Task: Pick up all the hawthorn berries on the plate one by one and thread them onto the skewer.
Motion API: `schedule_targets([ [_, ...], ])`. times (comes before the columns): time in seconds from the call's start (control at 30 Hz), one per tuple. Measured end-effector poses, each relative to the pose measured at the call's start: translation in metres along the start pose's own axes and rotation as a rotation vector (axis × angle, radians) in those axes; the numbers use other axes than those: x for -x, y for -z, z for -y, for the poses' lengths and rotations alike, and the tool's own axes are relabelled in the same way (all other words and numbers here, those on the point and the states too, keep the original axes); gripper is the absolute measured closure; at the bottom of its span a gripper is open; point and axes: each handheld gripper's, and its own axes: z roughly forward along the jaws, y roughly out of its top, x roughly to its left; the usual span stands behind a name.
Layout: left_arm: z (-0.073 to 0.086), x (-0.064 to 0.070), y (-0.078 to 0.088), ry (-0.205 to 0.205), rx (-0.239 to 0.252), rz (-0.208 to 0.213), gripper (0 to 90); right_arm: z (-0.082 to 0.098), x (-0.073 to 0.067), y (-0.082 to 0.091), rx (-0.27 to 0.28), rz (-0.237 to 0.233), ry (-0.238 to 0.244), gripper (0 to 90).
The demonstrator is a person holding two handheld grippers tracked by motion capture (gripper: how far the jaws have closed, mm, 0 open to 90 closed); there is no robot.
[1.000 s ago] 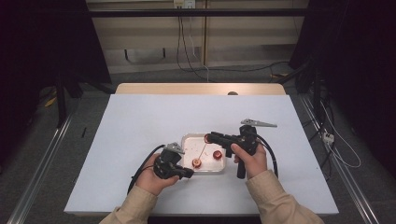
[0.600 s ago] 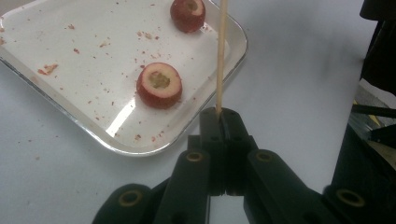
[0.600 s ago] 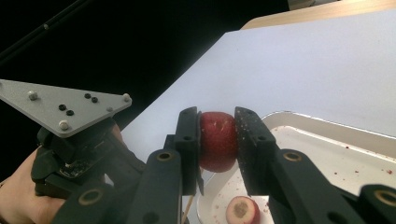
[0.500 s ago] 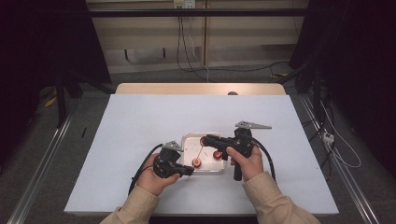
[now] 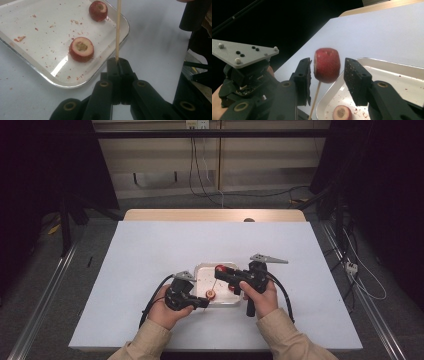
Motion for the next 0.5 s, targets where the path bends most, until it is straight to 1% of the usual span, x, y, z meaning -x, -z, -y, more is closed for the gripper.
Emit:
schedule_targets([
  [0.03,-0.0001,0.0002,-0.0005,-0.001,0.002,0.003,89.9,0.0001,0.0,-0.0005,-0.001,0.004,0.003,60.2],
  [0.07,-0.0002,0.0004,-0.0005,-0.003,-0.003,0.003,89.9,0.0001,-0.0001,-0.0006,0.0,0.004,0.005,64.9],
  [0.1,-0.0002,0.0005,-0.0006,-0.004,-0.002,0.002,89.9,0.0003,-0.0001,-0.0012,0.001,-0.006,0.012,66.7],
  [0.13,-0.0002,0.0012,-0.0015,-0.005,-0.003,0.003,89.9,0.0005,-0.0004,-0.0015,-0.003,-0.004,0.016,69.7],
  [0.17,-0.0004,0.002,-0.0021,-0.011,-0.015,0.0,89.9,0.001,-0.001,-0.0019,-0.005,-0.005,0.02,71.3],
  [0.2,-0.0002,0.0027,-0.003,-0.017,-0.016,-0.004,89.9,0.0013,-0.0015,-0.0025,-0.011,-0.014,0.017,71.7],
  [0.27,-0.0004,0.0031,-0.0035,-0.024,-0.026,0.0,90.0,0.0014,-0.0022,-0.0028,-0.015,-0.015,0.02,71.9],
  [0.33,-0.0003,0.0026,-0.0028,-0.018,-0.022,0.003,90.0,0.0011,-0.0022,-0.0029,-0.019,-0.026,0.024,71.9],
  [0.4,-0.0002,0.0028,-0.0033,-0.019,-0.031,0.003,90.0,0.0004,-0.0013,-0.002,-0.011,-0.02,0.016,67.8],
  [0.43,0.0,0.0032,-0.0037,-0.019,-0.029,0.001,90.0,-0.0004,-0.0009,-0.0014,-0.002,-0.018,0.011,68.2],
  [0.5,-0.0006,0.0038,-0.0039,-0.015,-0.025,0.005,90.0,-0.0014,-0.0013,-0.0009,-0.003,-0.015,0.02,71.9],
])
